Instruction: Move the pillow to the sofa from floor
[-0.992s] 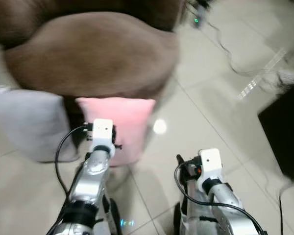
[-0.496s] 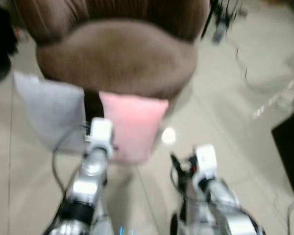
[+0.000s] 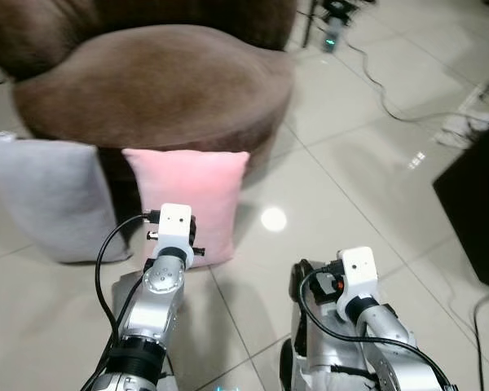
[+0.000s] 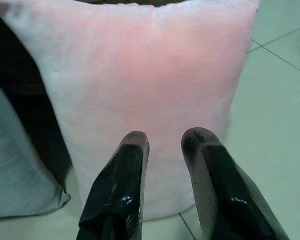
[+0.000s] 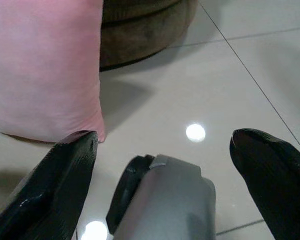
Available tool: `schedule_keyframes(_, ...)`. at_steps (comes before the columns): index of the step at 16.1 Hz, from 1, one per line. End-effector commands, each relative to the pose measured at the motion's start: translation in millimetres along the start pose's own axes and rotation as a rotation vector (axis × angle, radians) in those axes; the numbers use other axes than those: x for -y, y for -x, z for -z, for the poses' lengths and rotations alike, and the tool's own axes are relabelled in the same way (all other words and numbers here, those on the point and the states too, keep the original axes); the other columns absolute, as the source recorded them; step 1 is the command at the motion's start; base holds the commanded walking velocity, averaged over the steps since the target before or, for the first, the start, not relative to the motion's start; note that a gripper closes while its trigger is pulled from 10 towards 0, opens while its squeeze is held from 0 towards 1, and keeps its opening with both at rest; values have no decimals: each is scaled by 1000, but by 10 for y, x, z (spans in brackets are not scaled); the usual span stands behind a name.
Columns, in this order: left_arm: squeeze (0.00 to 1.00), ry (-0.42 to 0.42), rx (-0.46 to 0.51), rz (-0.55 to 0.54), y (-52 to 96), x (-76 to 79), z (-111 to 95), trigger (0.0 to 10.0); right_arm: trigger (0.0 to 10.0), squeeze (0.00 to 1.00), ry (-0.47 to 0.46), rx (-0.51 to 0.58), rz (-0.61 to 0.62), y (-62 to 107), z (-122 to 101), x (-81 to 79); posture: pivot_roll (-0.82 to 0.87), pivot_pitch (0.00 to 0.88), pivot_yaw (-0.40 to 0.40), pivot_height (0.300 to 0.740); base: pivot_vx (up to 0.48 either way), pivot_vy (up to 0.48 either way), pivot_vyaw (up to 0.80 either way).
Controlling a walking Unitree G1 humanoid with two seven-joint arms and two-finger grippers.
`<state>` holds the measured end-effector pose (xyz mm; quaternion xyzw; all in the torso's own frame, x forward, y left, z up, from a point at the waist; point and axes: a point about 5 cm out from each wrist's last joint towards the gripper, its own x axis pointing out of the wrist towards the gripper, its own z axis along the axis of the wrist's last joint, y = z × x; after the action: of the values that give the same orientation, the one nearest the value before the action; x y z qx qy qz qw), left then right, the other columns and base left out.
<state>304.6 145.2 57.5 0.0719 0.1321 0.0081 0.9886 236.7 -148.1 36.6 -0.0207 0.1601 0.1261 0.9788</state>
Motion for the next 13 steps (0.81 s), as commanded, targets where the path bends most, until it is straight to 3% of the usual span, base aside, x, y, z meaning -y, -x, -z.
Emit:
schedule_keyframes(1, 0, -13, -9, -14, 7, -4, 20, 10000, 10000, 624, -4, -1, -6, 24, -9, -7, -143, 213, -79, 450, 0, 0, 0)
schedule_keyframes(4, 0, -22, 15, -19, 13, -20, -4, 10000, 10000, 627, -8, -8, -28, 26, 3, -78, -140, 217, -77, 450, 129, 0, 0)
schedule_keyframes(13, 0, 18, 11, -51, 31, -98, 12, 10000, 10000, 651, -12, -30, -45, 34, 60, -116, -137, 229, -74, 450, 475, 0, 0)
